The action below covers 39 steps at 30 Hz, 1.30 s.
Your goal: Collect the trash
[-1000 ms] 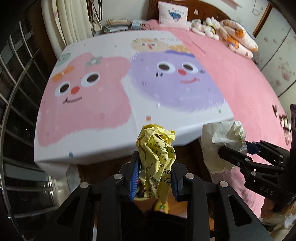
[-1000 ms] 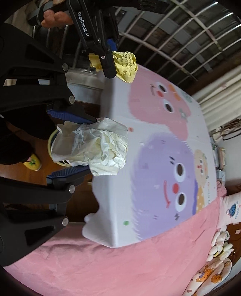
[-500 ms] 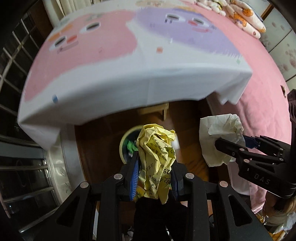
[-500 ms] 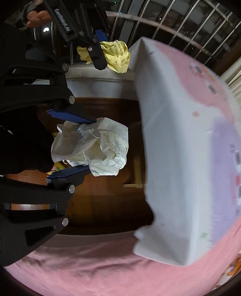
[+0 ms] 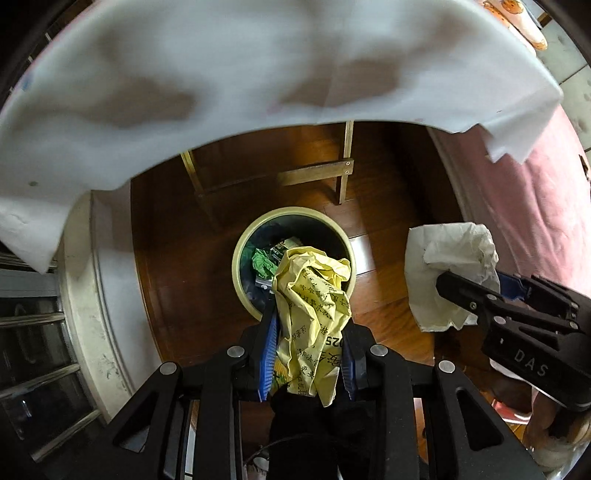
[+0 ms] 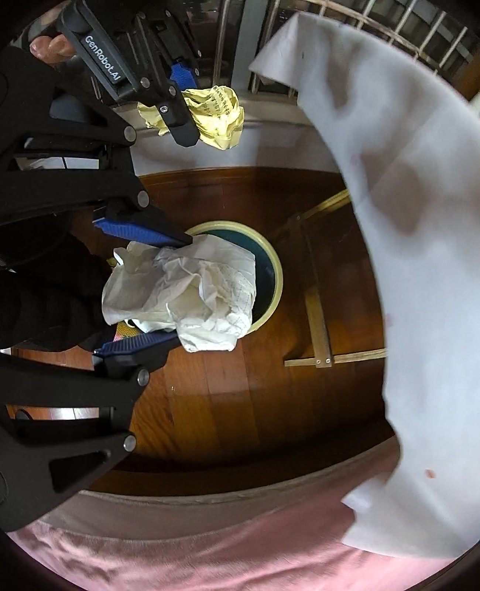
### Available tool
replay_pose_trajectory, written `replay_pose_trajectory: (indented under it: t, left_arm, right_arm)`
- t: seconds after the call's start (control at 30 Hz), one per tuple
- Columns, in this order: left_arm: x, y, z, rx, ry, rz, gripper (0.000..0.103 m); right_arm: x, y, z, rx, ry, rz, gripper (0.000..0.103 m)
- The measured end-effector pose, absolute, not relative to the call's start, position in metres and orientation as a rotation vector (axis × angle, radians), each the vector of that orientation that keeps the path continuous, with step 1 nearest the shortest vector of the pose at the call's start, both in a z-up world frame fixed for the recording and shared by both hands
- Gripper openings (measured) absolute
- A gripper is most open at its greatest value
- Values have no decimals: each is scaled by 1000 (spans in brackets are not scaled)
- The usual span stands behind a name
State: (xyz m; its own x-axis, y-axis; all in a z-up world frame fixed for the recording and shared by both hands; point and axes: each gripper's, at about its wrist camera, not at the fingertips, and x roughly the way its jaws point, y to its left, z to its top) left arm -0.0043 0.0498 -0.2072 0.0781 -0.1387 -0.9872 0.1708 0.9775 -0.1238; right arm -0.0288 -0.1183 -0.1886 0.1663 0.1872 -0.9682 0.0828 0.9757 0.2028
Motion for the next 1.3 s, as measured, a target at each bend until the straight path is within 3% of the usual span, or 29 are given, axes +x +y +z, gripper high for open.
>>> replay_pose_trajectory:
  t: [0.6, 0.73, 0.87, 0.93, 1.3]
  left_arm:
    - [42, 49, -347, -22, 1546, -225, 30]
    - [48, 49, -363, -26, 1544, -249, 43]
    - [54, 48, -378, -9, 1550, -262, 81]
    - [58, 51, -383, 0, 1547, -250, 88]
    - [69, 95, -374, -32, 1485, -142, 89]
  right_arm:
    - [-11, -139, -327, 327, 1476, -23, 40]
    - [1, -132, -343, 313, 1493, -6, 41]
    - [11, -124, -362, 293, 1508, -1, 41]
    - [17, -120, -368, 287, 1513, 4, 41]
    - [48, -91, -373, 259, 1518, 62, 42]
